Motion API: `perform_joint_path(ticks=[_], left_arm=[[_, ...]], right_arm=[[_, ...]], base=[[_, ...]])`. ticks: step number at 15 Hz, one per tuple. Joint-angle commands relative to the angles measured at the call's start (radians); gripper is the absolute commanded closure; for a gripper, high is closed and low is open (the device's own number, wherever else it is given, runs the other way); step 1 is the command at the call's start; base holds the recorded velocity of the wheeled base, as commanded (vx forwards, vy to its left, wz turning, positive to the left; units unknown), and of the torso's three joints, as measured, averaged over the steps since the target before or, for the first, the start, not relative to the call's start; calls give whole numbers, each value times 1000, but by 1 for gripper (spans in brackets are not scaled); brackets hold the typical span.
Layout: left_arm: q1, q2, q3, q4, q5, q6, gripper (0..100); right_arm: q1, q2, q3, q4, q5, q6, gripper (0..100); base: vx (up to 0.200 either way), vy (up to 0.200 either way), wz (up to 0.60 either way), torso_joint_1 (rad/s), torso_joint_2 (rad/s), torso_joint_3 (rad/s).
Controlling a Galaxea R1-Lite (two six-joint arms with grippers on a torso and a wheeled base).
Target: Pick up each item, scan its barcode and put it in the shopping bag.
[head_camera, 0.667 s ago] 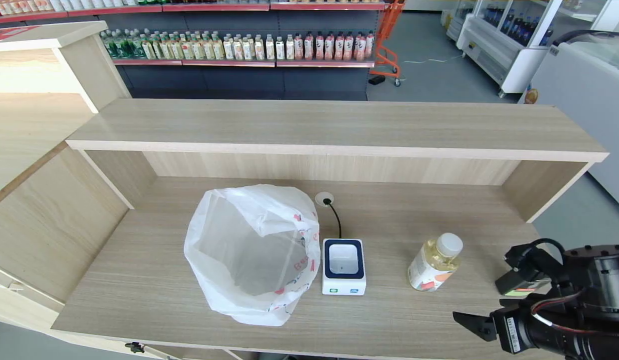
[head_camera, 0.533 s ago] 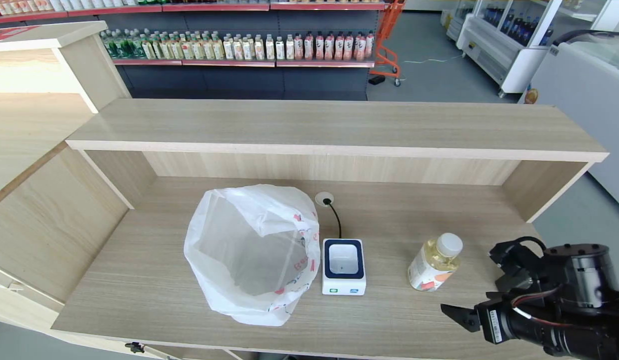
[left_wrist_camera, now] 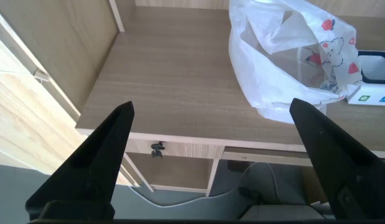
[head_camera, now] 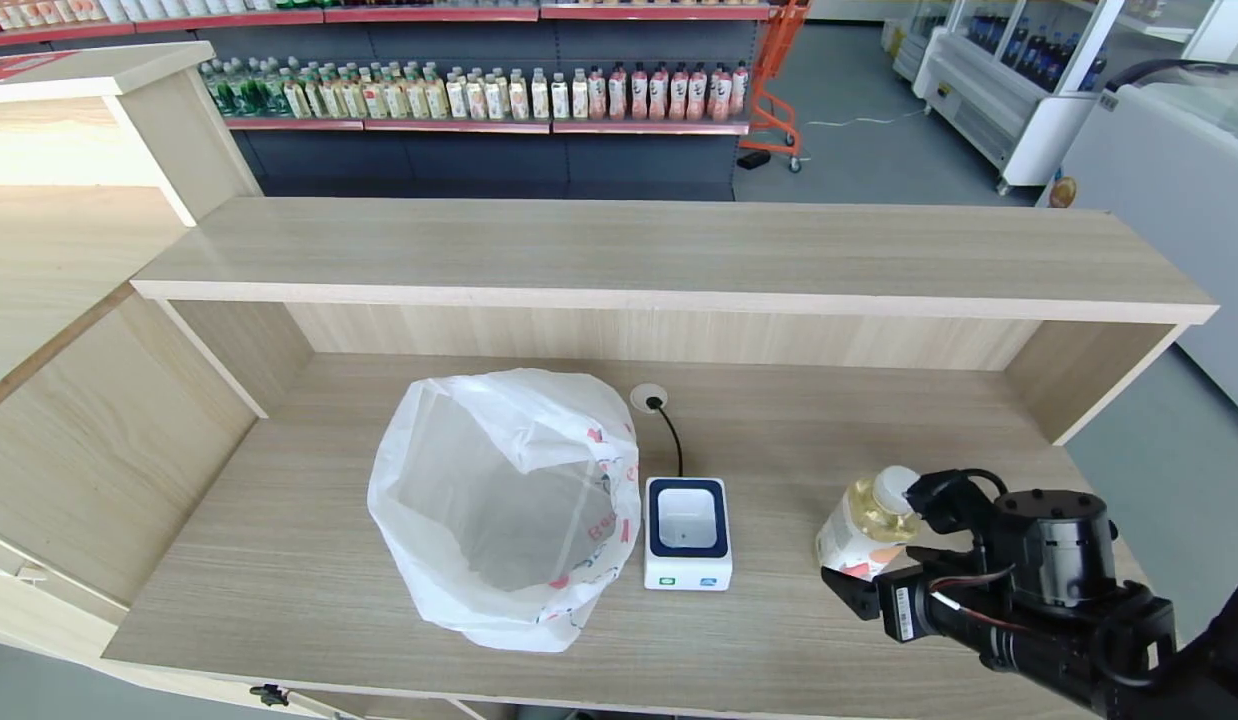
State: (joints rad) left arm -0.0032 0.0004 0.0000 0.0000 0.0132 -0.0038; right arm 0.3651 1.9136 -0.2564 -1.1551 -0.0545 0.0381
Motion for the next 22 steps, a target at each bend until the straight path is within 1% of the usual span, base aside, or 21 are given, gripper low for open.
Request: perform_joint_path(ticks=[1, 2, 3, 4, 7, 10, 14, 19, 22], left_arm=[[0, 0, 0, 0, 1, -1, 0], [0, 0, 0, 0, 1, -1, 0], [0, 0, 0, 0, 1, -1, 0], [0, 0, 0, 0, 1, -1, 0], [0, 0, 0, 0, 1, -1, 0], [0, 0, 0, 0, 1, -1, 0], [0, 0, 0, 0, 1, -1, 0], [0, 0, 0, 0, 1, -1, 0], [0, 0, 0, 0, 1, -1, 0]], right_arm=[[26, 104, -3, -77, -2, -3, 0], [29, 128, 2, -110, -19, -6, 0], [29, 145, -3, -123, -67, -6, 0], [29, 154, -7, -126, -84, -6, 0], [29, 185, -21, -186, -91, -6, 0], [29, 197, -60, -192, -94, 0, 0], [38, 249, -112, -227, -186, 68, 0], [40, 292, -164, -258, -242, 78, 0], [58, 305, -173, -264, -243, 85, 0]], base=[[0, 0, 0, 0, 0, 0], [0, 0, 0, 0, 0, 0], [0, 0, 0, 0, 0, 0], [0, 0, 0, 0, 0, 0], [0, 0, 0, 0, 0, 0], [0, 0, 0, 0, 0, 0], [0, 0, 0, 0, 0, 0], [0, 0, 0, 0, 0, 0], [0, 0, 0, 0, 0, 0]])
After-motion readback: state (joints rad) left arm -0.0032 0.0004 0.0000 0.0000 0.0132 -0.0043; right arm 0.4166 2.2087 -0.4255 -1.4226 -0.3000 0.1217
